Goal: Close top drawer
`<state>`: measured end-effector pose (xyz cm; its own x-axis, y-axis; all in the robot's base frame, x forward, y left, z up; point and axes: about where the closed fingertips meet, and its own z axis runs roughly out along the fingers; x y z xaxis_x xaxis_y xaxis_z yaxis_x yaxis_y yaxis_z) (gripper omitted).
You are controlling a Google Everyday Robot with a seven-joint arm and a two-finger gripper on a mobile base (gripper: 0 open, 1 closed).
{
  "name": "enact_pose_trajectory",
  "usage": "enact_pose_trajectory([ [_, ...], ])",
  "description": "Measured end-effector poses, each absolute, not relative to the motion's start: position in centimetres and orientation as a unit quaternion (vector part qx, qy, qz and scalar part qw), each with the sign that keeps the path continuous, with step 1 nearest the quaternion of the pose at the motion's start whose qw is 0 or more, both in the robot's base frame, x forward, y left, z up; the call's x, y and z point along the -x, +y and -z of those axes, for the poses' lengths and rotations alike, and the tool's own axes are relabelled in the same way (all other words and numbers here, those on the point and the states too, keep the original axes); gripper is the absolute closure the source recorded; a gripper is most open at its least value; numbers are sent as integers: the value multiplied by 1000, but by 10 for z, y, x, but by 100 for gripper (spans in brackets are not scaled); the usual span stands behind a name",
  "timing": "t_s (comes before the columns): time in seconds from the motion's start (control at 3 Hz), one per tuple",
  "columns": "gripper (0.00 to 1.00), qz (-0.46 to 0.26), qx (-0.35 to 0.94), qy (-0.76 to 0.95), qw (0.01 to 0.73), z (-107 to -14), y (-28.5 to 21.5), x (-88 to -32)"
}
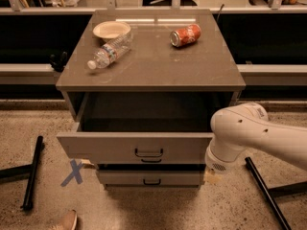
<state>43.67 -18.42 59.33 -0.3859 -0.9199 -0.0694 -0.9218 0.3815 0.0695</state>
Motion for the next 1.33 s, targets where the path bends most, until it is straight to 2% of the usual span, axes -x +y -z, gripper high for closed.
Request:
enact_pose_trajectory([
  [0.33, 100, -32, 511, 858, 33, -598, -196, -451],
  [0.67, 100, -15, 447, 890, 85, -609, -216, -502],
  [1.0, 100, -15, 442, 892, 92, -611, -217, -507],
  [1.33, 100, -13, 425, 896, 130, -624, -214, -537],
])
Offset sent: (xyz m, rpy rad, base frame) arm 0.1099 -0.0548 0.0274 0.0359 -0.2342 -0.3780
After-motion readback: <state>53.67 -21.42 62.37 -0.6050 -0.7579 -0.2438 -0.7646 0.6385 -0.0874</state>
